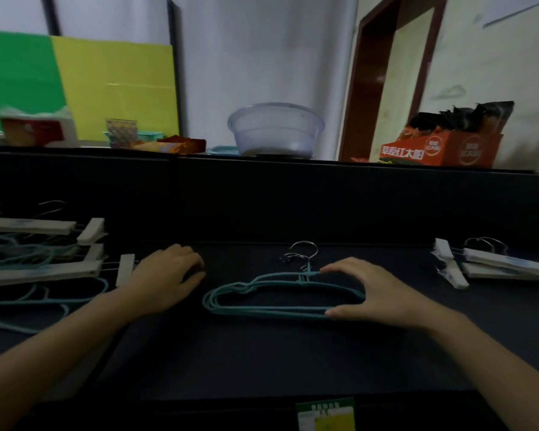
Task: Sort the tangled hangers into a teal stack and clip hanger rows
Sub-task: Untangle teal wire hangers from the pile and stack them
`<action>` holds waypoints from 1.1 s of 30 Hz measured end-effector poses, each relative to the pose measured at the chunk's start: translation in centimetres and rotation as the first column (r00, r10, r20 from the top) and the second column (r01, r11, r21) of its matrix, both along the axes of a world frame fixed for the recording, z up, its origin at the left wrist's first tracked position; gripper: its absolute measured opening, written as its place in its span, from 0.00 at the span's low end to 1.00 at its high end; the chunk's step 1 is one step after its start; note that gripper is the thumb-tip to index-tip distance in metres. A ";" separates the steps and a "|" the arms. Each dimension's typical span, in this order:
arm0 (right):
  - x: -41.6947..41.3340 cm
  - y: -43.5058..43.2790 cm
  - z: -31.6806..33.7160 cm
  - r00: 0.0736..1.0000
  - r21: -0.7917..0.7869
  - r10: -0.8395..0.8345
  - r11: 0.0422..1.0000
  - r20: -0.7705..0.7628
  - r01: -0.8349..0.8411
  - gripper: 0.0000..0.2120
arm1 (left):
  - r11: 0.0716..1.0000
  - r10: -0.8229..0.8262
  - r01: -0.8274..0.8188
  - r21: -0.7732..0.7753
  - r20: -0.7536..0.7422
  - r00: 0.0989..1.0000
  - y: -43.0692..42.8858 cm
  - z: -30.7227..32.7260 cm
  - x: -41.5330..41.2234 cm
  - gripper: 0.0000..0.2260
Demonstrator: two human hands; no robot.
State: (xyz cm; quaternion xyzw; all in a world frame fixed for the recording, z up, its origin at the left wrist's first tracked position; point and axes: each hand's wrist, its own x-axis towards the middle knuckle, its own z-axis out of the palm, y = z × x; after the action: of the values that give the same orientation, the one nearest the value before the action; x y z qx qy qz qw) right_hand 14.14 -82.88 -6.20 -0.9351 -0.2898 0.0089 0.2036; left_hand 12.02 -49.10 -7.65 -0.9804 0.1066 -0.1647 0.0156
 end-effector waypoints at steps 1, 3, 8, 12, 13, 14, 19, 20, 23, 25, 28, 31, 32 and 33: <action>0.2 0.3 -0.3 1.000 -0.009 0.016 1.000 -0.006 -0.016 0.33 | 0.999 0.032 -0.032 -0.004 0.011 0.999 0.3 0.2 -0.4 0.14; 0.4 0.7 -0.7 0.999 -0.016 0.044 0.999 -0.008 -0.044 0.34 | 0.996 0.082 -0.082 -0.023 0.026 0.996 0.6 0.3 -1.3 0.13; 0.7 0.9 -1.0 0.996 -0.064 0.087 0.994 -0.027 -0.089 0.35 | 0.988 0.155 -0.154 -0.023 0.066 0.986 0.5 -0.7 -3.5 0.13; 0.5 1.3 -0.6 0.990 -0.116 0.139 0.984 0.010 -0.137 0.35 | 0.984 0.177 -0.174 -0.031 0.097 0.979 0.4 -0.7 -5.4 0.13; 0.3 1.6 -0.4 0.988 -0.110 0.155 0.982 0.024 -0.152 0.35 | 0.984 0.179 -0.176 -0.036 0.118 0.977 0.5 -0.6 -6.0 0.13; 0.1 2.0 -0.1 0.985 -0.101 0.168 0.981 0.034 -0.164 0.34 | 0.983 0.182 -0.178 -0.044 0.140 0.973 0.6 -0.6 -6.6 0.12; -1.5 5.8 1.1 0.960 -0.078 0.251 0.967 0.122 -0.243 0.28 | 0.975 0.223 -0.213 -0.069 0.200 0.954 2.7 -0.1 -10.1 0.12; -1.9 6.8 1.3 0.952 -0.070 0.277 0.960 0.131 -0.270 0.26 | 0.972 0.234 -0.223 -0.076 0.208 0.950 3.3 0.1 -10.9 0.11; -3.2 10.2 1.6 0.923 -0.061 0.353 0.936 0.154 -0.348 0.23 | 0.962 0.263 -0.240 -0.128 0.211 0.941 5.9 0.6 -13.4 0.10; -4.0 12.7 1.8 0.910 -0.060 0.383 0.924 0.161 -0.379 0.22 | 0.954 0.288 -0.261 -0.147 0.213 0.934 7.8 0.9 -15.1 0.09; -5.1 16.6 1.9 0.898 -0.050 0.411 0.911 0.156 -0.409 0.20 | 0.945 0.321 -0.292 -0.148 0.248 0.914 10.7 1.0 -17.4 0.09; -6.6 21.1 2.0 0.893 -0.004 0.424 0.904 0.153 -0.428 0.18 | 0.936 0.346 -0.318 -0.150 0.237 0.908 14.6 1.0 -19.6 0.10; -7.3 22.9 2.0 0.891 0.007 0.428 0.901 0.153 -0.434 0.18 | 0.933 0.354 -0.328 -0.144 0.228 0.907 16.2 1.0 -20.4 0.09; -8.1 24.6 1.9 0.888 0.011 0.433 0.898 0.153 -0.439 0.17 | 0.932 0.360 -0.337 -0.136 0.222 0.906 17.8 0.9 -21.3 0.09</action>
State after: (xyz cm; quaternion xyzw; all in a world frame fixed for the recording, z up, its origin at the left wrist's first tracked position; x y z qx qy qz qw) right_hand 6.09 -58.23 -4.33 -0.8395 -0.5065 -0.0212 0.1957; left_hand -9.24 -31.30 -6.71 -0.9557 -0.0807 -0.2828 0.0114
